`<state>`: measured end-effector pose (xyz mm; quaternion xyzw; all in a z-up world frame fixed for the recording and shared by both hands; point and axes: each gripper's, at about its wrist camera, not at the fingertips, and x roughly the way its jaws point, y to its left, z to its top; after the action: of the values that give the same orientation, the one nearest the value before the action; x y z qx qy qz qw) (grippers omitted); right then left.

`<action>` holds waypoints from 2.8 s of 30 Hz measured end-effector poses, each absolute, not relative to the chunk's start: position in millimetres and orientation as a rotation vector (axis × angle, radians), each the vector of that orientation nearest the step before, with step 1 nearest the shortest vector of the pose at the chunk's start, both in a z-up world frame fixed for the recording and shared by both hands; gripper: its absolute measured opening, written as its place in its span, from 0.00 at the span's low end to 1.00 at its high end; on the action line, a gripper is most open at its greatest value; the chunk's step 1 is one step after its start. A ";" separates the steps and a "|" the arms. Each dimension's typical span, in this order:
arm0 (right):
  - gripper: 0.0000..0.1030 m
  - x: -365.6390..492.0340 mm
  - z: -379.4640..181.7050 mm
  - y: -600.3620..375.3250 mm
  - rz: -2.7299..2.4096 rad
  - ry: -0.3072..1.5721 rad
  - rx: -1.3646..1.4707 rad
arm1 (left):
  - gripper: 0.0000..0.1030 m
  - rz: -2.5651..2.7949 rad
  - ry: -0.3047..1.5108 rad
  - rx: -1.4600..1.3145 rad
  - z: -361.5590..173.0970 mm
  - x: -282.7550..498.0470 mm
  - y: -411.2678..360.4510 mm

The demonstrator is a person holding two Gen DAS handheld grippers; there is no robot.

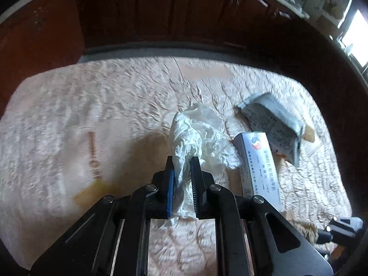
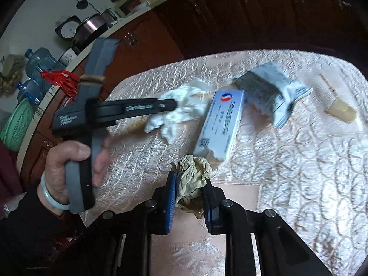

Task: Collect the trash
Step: 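Grasp the white tissue with the left tool while the right tool grasps the beige paper, then lift the tissue and beige paper and carry them over the bucket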

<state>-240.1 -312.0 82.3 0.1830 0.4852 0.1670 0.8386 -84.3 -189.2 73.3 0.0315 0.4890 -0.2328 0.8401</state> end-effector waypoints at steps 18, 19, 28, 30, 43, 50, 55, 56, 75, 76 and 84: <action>0.19 -285.1 158.5 -350.1 0.272 0.821 0.332 | 0.10 -0.558 0.834 0.060 155.4 -174.2 -197.4; 0.19 -286.2 163.2 -353.3 0.263 0.812 0.334 | 0.10 -0.561 0.827 0.065 157.9 -176.3 -201.5; 0.19 -304.8 187.3 -375.5 0.190 0.745 0.325 | 0.10 -0.568 0.748 0.112 178.1 -205.4 -223.7; 0.19 -308.9 191.5 -378.5 0.170 0.730 0.315 | 0.10 -0.573 0.740 0.114 181.1 -210.2 -226.5; 0.19 -329.1 206.5 -412.5 0.086 0.683 0.327 | 0.10 -0.627 0.706 0.135 195.2 -232.1 -259.3; 0.19 -340.7 211.6 -428.8 0.038 0.668 0.325 | 0.10 -0.666 0.696 0.142 199.4 -241.5 -282.9; 0.19 -347.4 213.7 -442.7 0.007 0.660 0.335 | 0.10 -0.699 0.690 0.149 203.2 -249.6 -301.3; 0.19 -349.6 214.4 -446.3 -0.004 0.658 0.334 | 0.10 -0.708 0.688 0.154 204.0 -251.9 -306.8; 0.19 -395.2 208.4 -522.7 -0.197 0.663 0.362 | 0.10 -0.856 0.700 0.247 200.0 -285.6 -406.1; 0.19 -398.8 206.9 -525.9 -0.209 0.666 0.361 | 0.10 -0.862 0.701 0.251 199.0 -287.1 -411.1; 0.19 -415.0 197.9 -556.1 -0.277 0.683 0.400 | 0.10 -0.915 0.734 0.276 186.3 -295.5 -446.4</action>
<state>-415.0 -556.1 197.9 0.1941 0.3316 -0.1343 0.9134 -295.5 -446.4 186.3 0.1300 0.3450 -0.4303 0.8239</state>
